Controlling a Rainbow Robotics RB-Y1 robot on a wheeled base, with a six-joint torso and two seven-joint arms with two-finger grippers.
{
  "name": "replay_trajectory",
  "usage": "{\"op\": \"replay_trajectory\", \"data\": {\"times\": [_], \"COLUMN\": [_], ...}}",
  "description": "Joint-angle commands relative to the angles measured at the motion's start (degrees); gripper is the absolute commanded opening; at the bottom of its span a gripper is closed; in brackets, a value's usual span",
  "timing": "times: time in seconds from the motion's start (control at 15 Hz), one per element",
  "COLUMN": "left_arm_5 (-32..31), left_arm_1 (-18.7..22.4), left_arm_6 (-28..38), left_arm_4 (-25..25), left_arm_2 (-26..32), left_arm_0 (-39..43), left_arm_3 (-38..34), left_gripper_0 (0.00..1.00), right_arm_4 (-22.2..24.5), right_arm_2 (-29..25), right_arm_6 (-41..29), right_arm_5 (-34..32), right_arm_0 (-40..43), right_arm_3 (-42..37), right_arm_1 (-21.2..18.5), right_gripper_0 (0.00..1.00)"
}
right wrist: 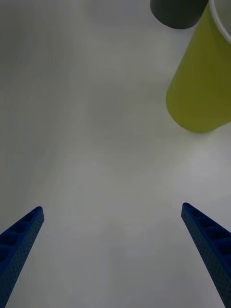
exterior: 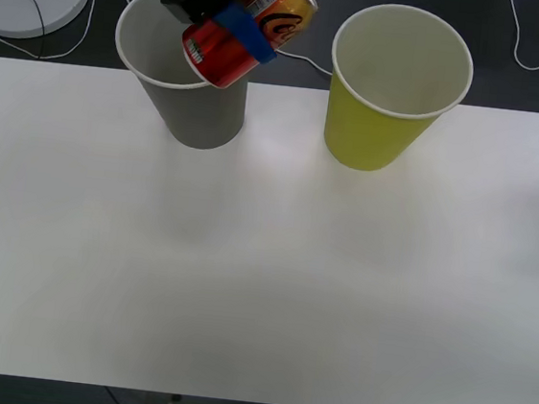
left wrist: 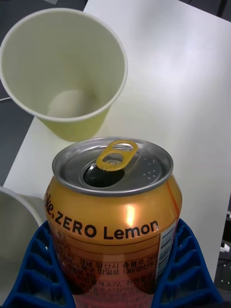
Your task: Put the can into the green bin and the plastic bottle into the gray bin
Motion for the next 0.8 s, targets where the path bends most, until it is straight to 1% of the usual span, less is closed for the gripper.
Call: {"op": "replay_trajectory", "data": {"times": [0.07, 0.2, 0.33, 0.53, 0.8], "left_arm_5": [0.03, 0.03, 0.11, 3.72, 10.84], "left_arm_1": [-5.56, -10.48, -15.49, -21.73, -26.56], "left_arm_6": [0.06, 0.06, 0.15, 0.24, 0.59], "left_arm_4": [-1.96, -4.86, -8.47, -14.18, -19.36], "left_arm_2": [-1.7, -3.19, -3.46, -3.46, -3.55], "left_arm_0": [-5.86, -9.99, -12.71, -15.08, -15.79], "left_arm_3": [7.76, 14.08, 19.88, 26.92, 34.56], "left_gripper_0": [0.0, 0.0, 0.0, 0.0, 0.0], "right_arm_4": [0.0, 0.0, 0.0, 0.0, 0.0], "right_arm_2": [0.0, 0.0, 0.0, 0.0, 0.0], "right_arm_6": [0.0, 0.0, 0.0, 0.0, 0.0], "right_arm_5": [0.0, 0.0, 0.0, 0.0, 0.0], "right_arm_0": [0.0, 0.0, 0.0, 0.0, 0.0], "right_arm_3": [0.0, 0.0, 0.0, 0.0, 0.0], "right_arm_1": [0.0, 0.0, 0.0, 0.0, 0.0], "right_gripper_0": [1.0, 1.0, 1.0, 1.0, 1.0]}}
